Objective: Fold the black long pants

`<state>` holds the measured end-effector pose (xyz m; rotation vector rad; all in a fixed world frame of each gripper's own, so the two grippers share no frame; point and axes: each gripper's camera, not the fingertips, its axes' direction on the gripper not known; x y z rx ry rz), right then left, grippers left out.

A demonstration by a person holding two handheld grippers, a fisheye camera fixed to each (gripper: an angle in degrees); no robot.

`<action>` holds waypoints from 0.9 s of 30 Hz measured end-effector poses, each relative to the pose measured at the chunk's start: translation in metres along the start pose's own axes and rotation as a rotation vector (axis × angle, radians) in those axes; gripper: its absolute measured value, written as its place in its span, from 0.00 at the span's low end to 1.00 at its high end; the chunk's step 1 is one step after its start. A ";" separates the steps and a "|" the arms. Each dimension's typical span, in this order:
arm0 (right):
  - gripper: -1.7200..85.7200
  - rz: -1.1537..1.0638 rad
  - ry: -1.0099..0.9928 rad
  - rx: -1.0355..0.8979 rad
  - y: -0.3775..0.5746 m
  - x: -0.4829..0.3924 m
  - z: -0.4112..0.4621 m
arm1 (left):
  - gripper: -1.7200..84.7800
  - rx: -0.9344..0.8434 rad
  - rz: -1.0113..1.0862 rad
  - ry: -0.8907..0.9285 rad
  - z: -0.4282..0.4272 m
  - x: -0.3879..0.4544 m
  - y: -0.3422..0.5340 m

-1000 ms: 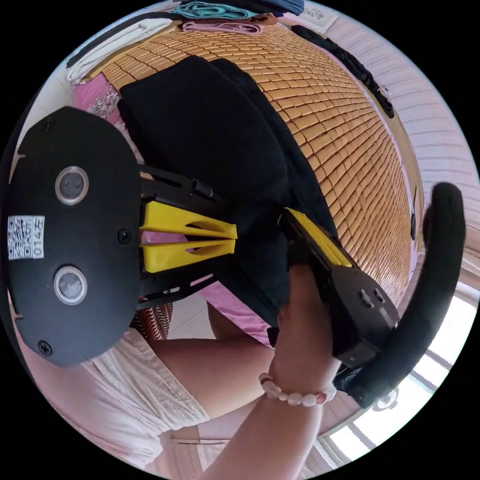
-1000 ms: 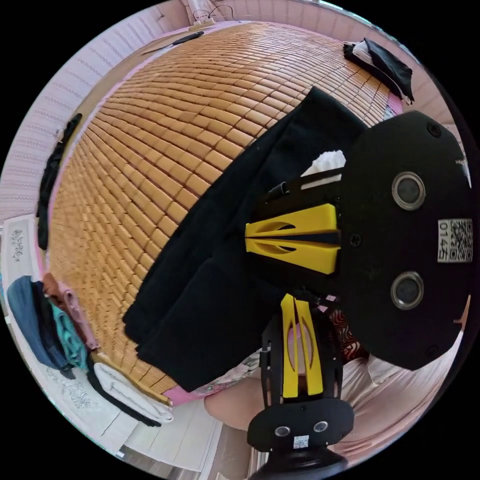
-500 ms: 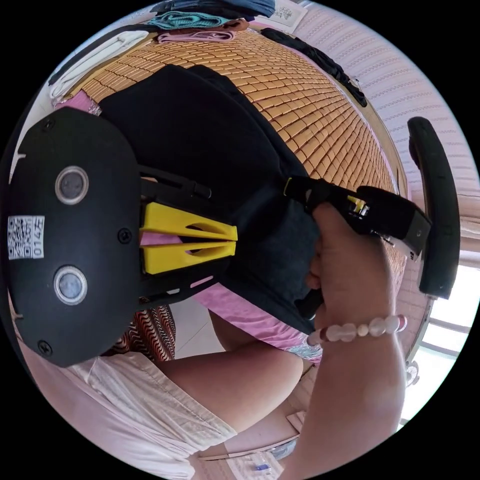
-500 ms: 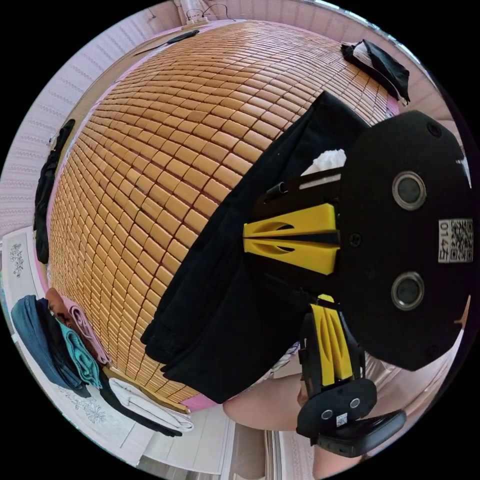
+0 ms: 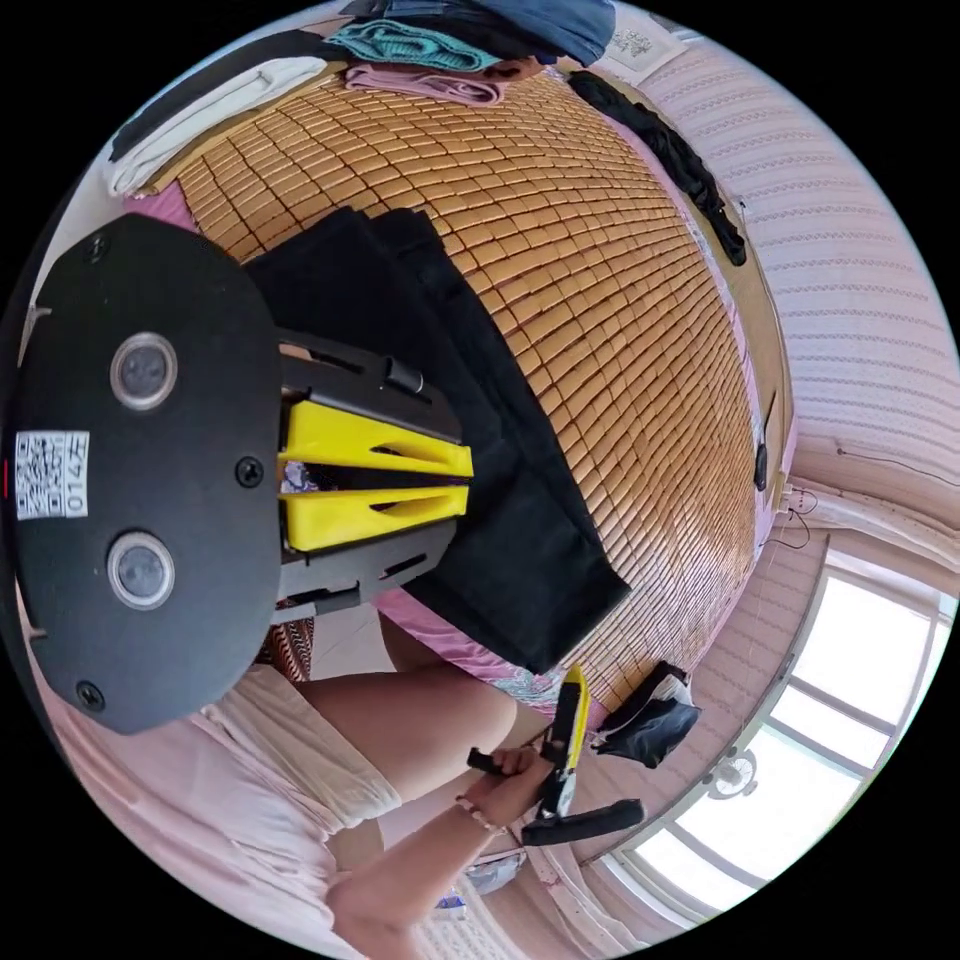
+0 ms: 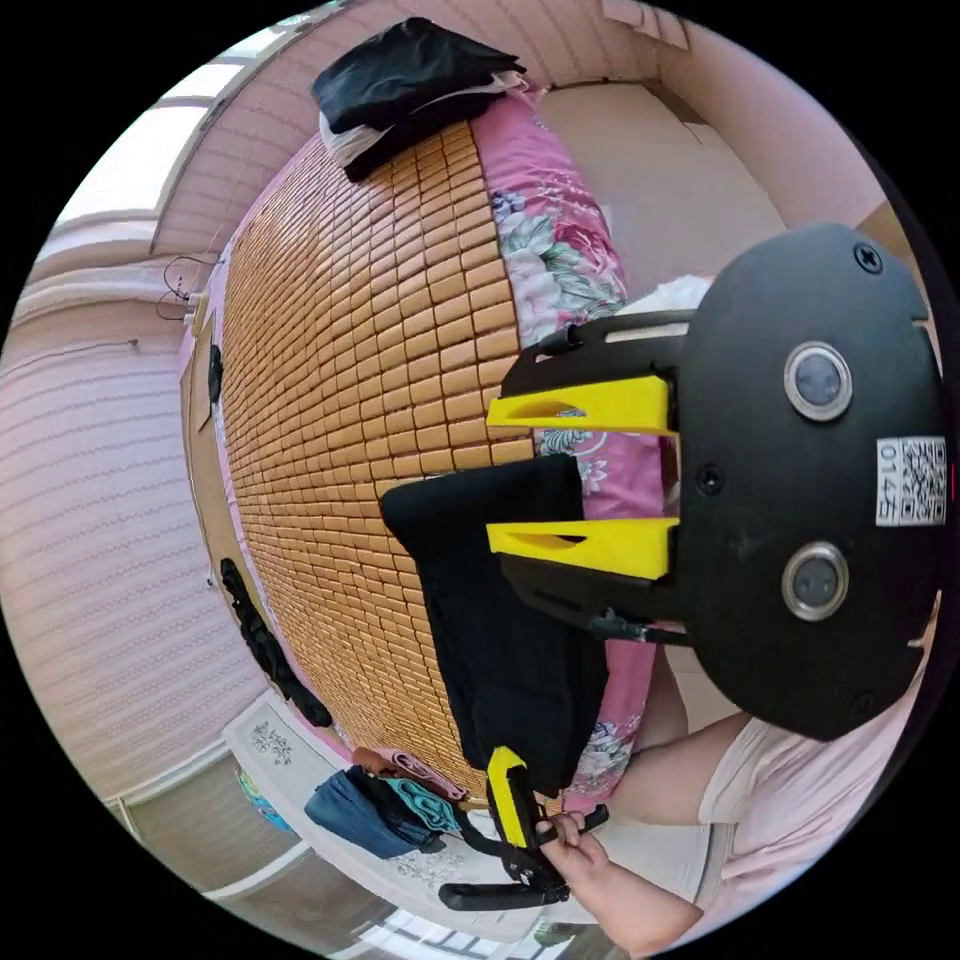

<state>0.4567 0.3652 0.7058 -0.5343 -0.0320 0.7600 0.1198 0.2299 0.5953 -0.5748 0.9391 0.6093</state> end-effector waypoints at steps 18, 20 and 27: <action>0.12 0.190 -0.257 -0.119 0.019 0.038 -0.051 | 0.15 -0.041 0.150 0.123 0.113 0.090 -0.207; 0.09 0.188 -0.311 -0.108 0.023 0.043 -0.065 | 0.15 -0.078 0.179 0.103 0.141 0.108 -0.216; 0.06 0.098 -0.414 -0.021 0.047 0.045 -0.128 | 0.09 -0.308 0.241 0.051 0.195 0.122 -0.227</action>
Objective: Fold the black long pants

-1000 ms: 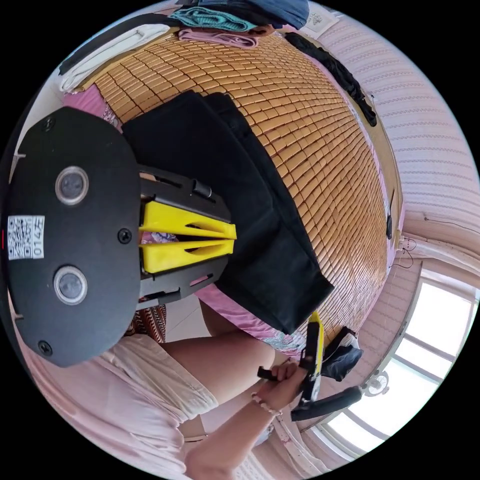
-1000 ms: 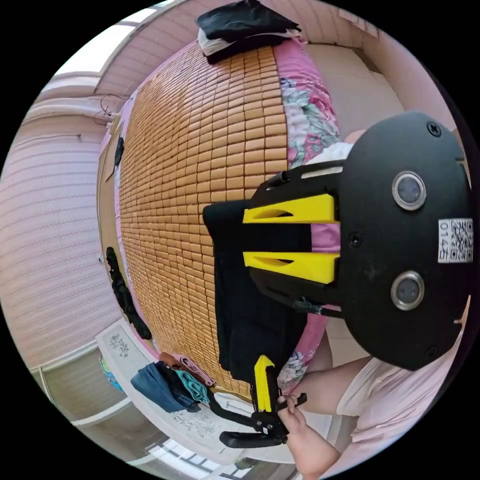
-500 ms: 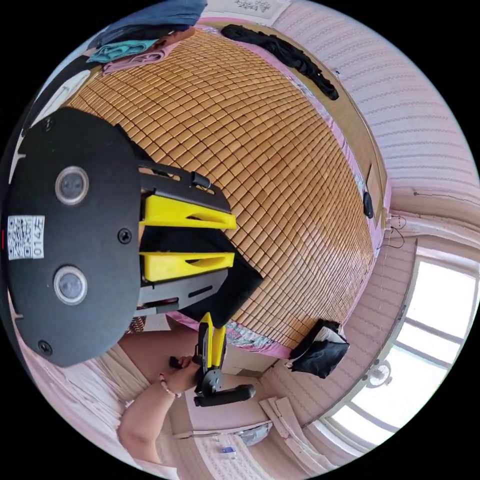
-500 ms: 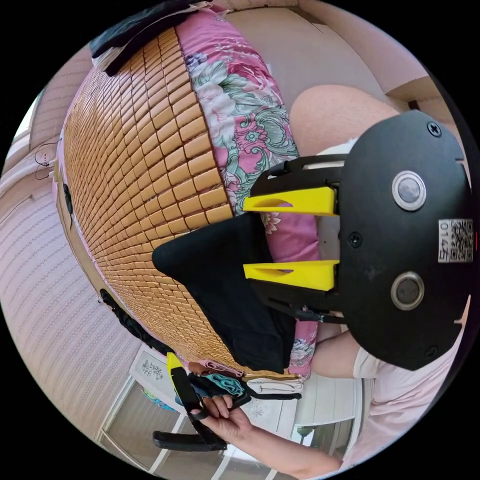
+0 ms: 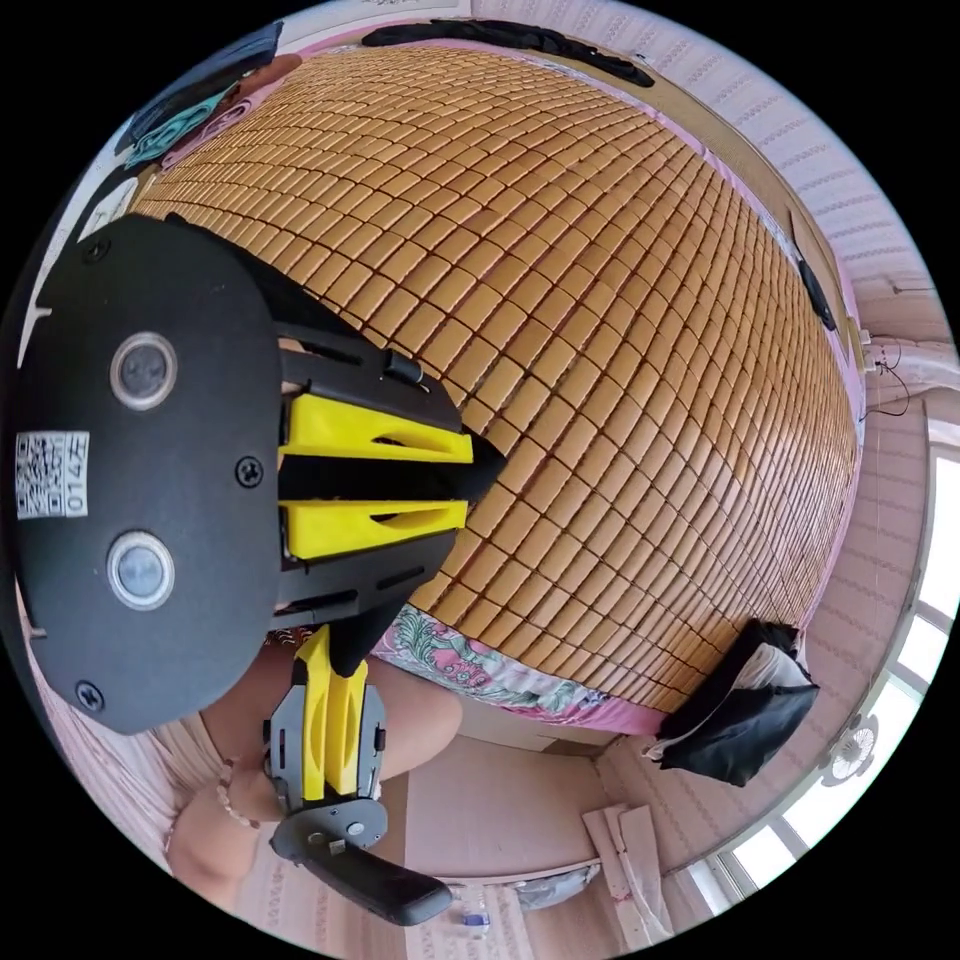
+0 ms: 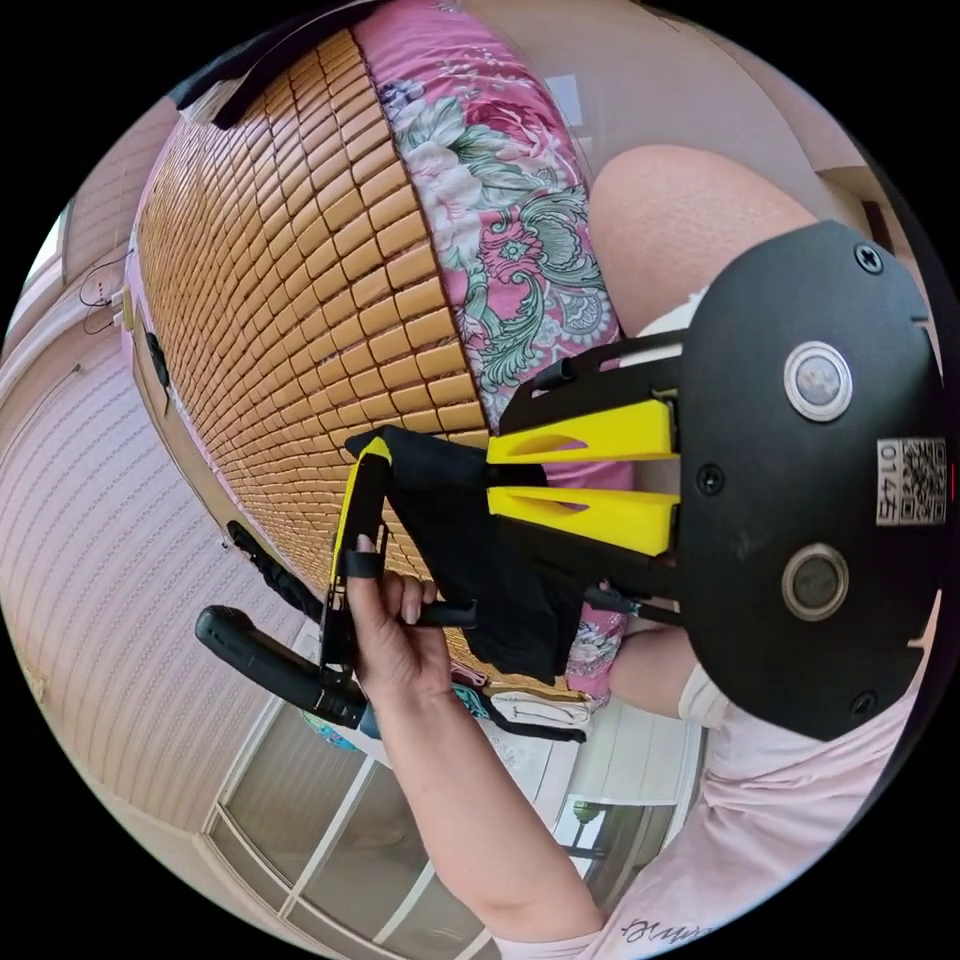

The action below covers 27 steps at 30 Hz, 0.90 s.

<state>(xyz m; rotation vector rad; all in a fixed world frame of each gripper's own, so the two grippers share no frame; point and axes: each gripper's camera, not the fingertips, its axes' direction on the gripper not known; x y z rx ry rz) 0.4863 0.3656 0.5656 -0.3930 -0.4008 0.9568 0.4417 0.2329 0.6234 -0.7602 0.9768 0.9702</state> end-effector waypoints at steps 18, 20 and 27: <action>0.06 -0.324 -0.220 0.158 0.055 -0.127 -0.164 | 0.08 0.468 -0.053 0.237 -0.183 -0.083 0.140; 0.06 -0.426 -0.299 0.092 0.054 -0.169 -0.142 | 0.08 0.513 -0.125 0.208 -0.197 -0.110 0.184; 0.10 -0.671 -0.240 -0.408 0.098 -0.302 0.049 | 0.02 0.479 -0.593 -0.094 -0.168 -0.212 0.383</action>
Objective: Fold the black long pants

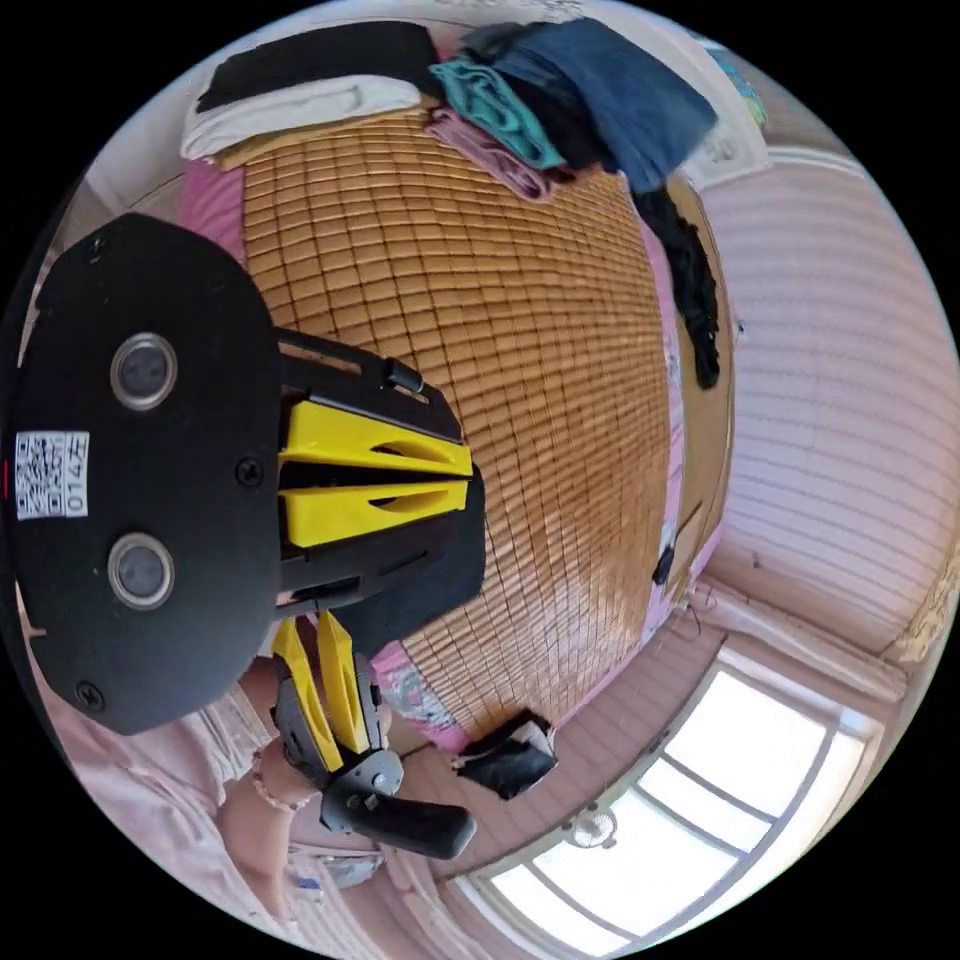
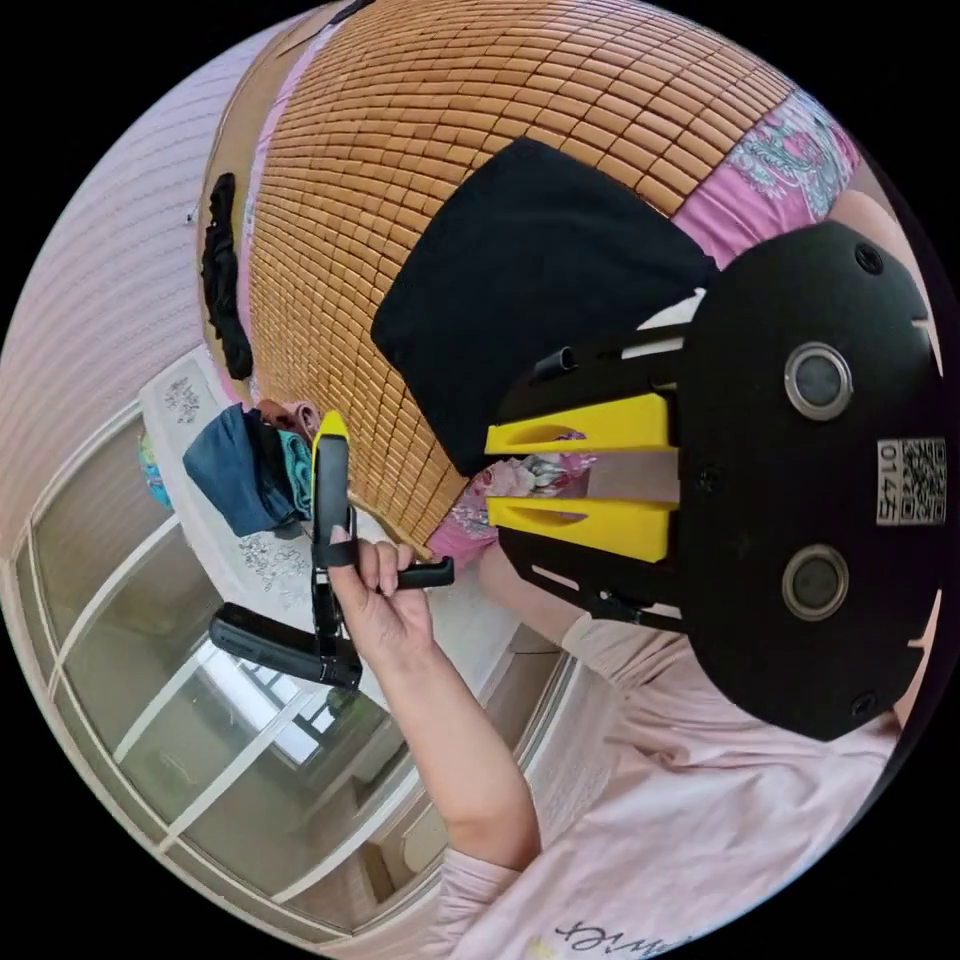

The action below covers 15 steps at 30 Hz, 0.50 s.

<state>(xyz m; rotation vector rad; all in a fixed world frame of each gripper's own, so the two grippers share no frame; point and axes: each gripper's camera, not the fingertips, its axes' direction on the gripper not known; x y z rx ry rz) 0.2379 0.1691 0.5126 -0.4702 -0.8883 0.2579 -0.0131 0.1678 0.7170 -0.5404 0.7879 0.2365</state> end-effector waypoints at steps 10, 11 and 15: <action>0.09 0.270 0.272 0.092 0.046 0.037 -0.064 | 0.07 0.020 -0.179 0.084 0.024 -0.056 0.085; 0.12 0.317 0.275 0.132 0.050 0.050 -0.073 | 0.10 0.026 -0.181 0.116 0.029 -0.055 0.084; 0.23 0.411 0.185 0.269 0.057 0.079 -0.092 | 0.15 0.094 -0.117 0.130 0.041 -0.046 0.076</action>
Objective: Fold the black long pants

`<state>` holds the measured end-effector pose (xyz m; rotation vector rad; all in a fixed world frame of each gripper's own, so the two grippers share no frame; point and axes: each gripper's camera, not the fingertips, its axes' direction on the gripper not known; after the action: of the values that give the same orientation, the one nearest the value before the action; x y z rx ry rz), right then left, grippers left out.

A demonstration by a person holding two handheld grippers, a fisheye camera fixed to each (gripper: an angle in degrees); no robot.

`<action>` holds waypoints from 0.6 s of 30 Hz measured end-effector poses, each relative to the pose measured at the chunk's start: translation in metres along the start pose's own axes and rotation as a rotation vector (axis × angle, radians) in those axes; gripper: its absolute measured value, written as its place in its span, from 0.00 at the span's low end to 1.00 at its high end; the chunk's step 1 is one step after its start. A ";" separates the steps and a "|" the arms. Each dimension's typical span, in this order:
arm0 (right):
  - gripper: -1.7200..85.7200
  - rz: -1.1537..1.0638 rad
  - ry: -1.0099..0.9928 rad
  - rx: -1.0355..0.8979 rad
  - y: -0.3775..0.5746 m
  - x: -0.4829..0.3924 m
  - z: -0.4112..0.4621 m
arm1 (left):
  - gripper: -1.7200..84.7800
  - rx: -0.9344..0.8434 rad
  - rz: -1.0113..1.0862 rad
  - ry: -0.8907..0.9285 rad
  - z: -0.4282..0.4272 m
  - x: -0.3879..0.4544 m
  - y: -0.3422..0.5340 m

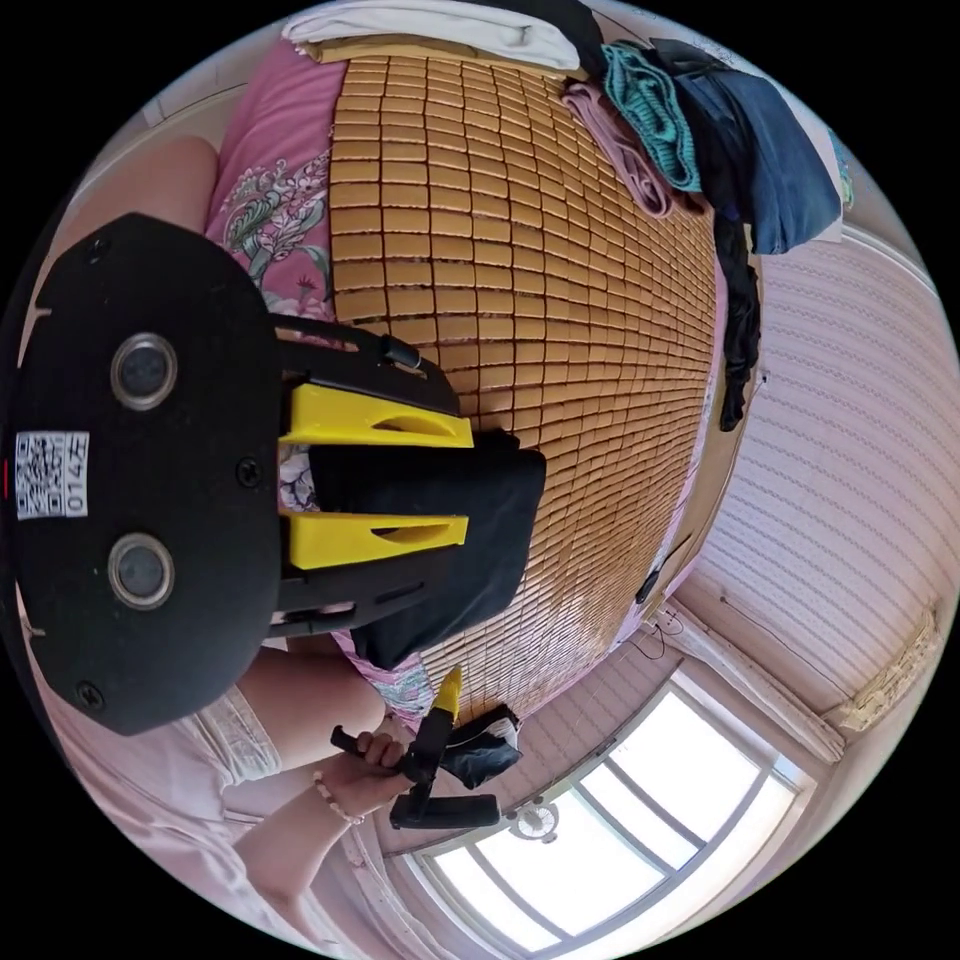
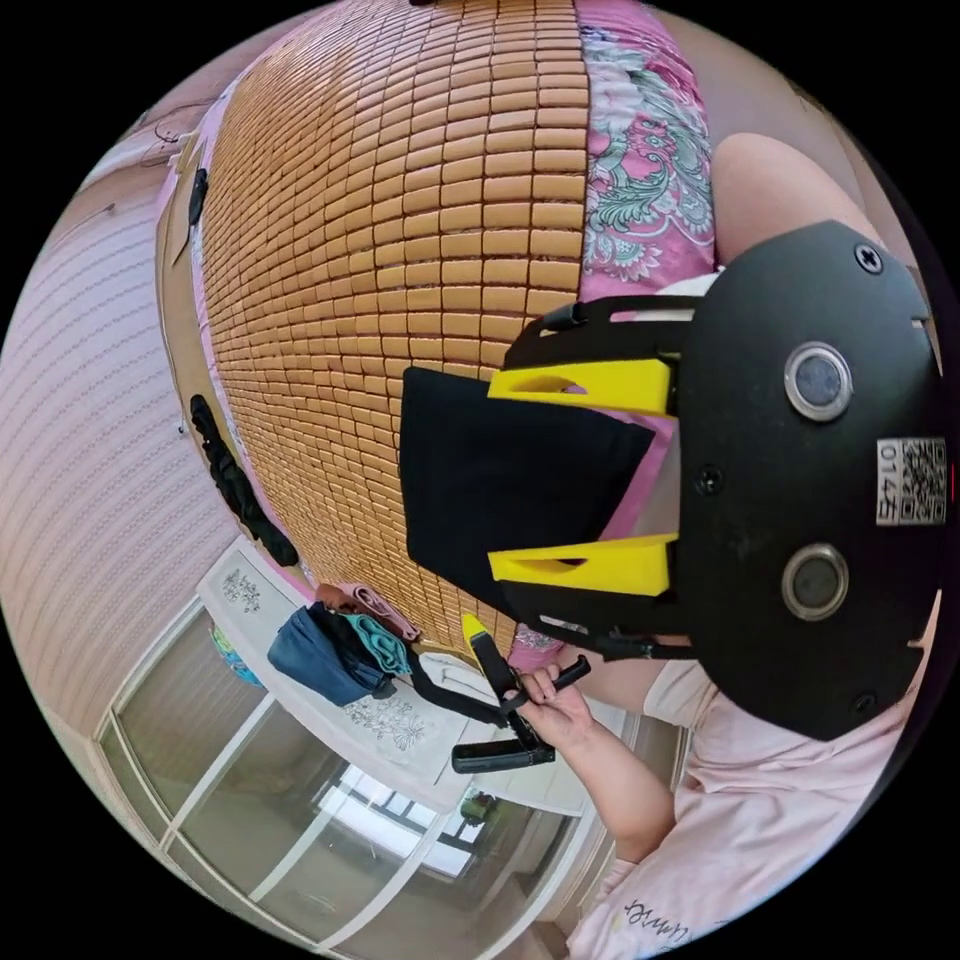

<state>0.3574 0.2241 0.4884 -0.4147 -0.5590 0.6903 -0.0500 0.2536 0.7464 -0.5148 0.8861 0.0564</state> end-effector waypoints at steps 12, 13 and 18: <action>0.23 0.044 -0.163 -0.017 -0.016 0.024 0.041 | 0.22 -0.157 -0.032 0.160 0.063 -0.027 -0.008; 0.23 0.042 -0.158 -0.019 -0.018 0.022 0.041 | 0.22 -0.160 -0.028 0.166 0.064 -0.026 -0.009; 0.22 0.252 -0.181 0.005 -0.035 0.026 0.034 | 0.26 -0.169 0.035 0.180 0.069 -0.016 -0.016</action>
<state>0.3704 0.2235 0.5429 -0.4243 -0.6828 0.9775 -0.0062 0.2732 0.8007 -0.6698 1.0721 0.1195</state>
